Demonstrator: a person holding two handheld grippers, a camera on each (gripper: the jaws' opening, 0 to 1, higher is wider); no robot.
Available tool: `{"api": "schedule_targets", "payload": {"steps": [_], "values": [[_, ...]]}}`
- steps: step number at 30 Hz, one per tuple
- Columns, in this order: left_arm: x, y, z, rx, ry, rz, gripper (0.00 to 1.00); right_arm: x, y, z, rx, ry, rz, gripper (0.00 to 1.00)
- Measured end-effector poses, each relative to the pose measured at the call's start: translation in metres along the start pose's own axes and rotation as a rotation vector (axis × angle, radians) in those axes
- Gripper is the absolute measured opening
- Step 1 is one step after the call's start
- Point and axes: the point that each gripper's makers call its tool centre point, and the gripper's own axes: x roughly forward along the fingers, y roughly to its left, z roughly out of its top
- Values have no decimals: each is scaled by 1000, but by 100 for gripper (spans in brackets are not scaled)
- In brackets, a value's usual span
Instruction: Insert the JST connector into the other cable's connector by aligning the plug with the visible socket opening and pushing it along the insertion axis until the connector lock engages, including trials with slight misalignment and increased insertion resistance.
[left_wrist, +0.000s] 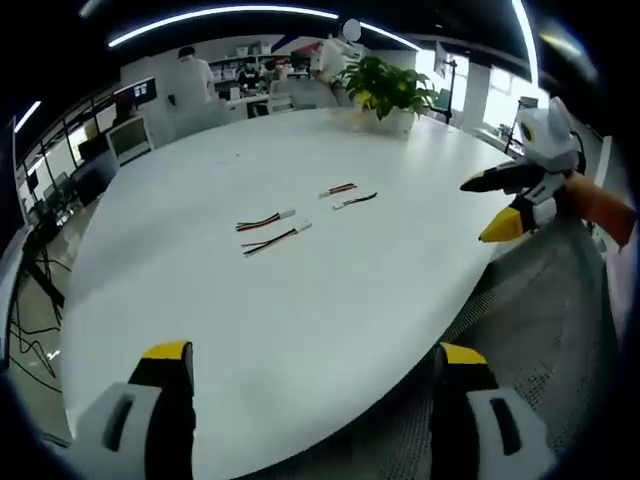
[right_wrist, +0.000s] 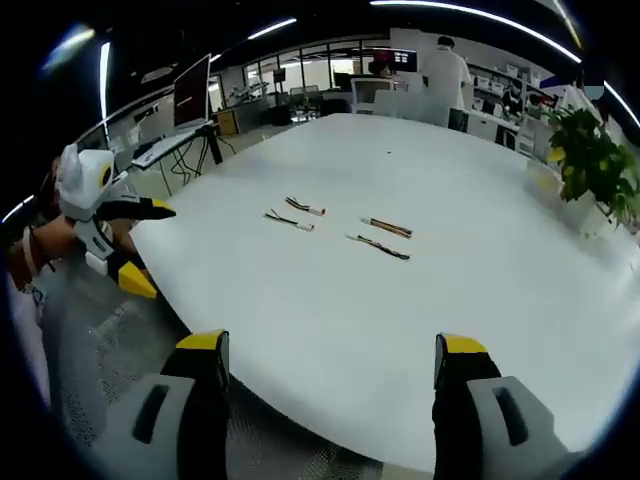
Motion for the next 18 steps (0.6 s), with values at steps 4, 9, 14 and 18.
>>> {"api": "schedule_targets", "payload": {"steps": [4, 9, 14, 18], "values": [[0, 0, 2, 6, -9, 1, 99, 1, 0, -2, -17, 11, -2, 83], [-1, 0, 3, 8, -19, 0, 99, 0, 0, -1, -18, 6, -2, 83], [0, 1, 1, -4, -4, 4, 99, 0, 1, -2, -23, 13, 0, 83], [-1, 1, 4, -10, -25, 2, 99, -1, 0, 1, -30, -2, -8, 82]]}}
